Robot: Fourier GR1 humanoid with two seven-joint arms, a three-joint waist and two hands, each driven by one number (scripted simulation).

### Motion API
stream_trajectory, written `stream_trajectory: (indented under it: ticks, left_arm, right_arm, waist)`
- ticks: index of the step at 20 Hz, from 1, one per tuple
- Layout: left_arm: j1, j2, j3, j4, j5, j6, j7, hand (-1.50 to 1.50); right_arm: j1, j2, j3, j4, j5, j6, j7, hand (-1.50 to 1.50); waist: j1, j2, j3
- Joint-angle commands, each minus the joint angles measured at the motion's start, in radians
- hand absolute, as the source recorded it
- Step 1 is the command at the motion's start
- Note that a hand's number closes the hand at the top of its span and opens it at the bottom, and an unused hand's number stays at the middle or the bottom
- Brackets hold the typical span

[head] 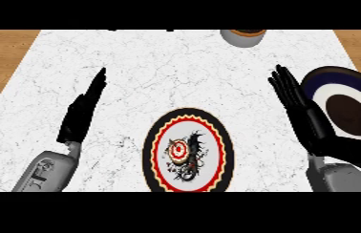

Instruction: Pick the cupcake from the plate and place it in the plate

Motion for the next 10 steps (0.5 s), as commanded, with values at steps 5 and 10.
stream_trajectory:
  ticks: [5,10]
  left_arm:
    - [0.111,-0.009,0.082,-0.020,0.044,0.056,0.068,0.00]
    - [0.140,-0.044,0.073,0.034,0.058,0.064,0.076,0.00]
  right_arm:
    - [0.037,0.309,0.164,-0.174,0.170,-0.423,0.233,1.50]
    - [0.055,-0.153,0.130,-0.021,0.649,-0.433,0.261,1.50]
  waist:
    - [0.006,-0.008,0.005]
    - [-0.029,-0.012,-0.029]
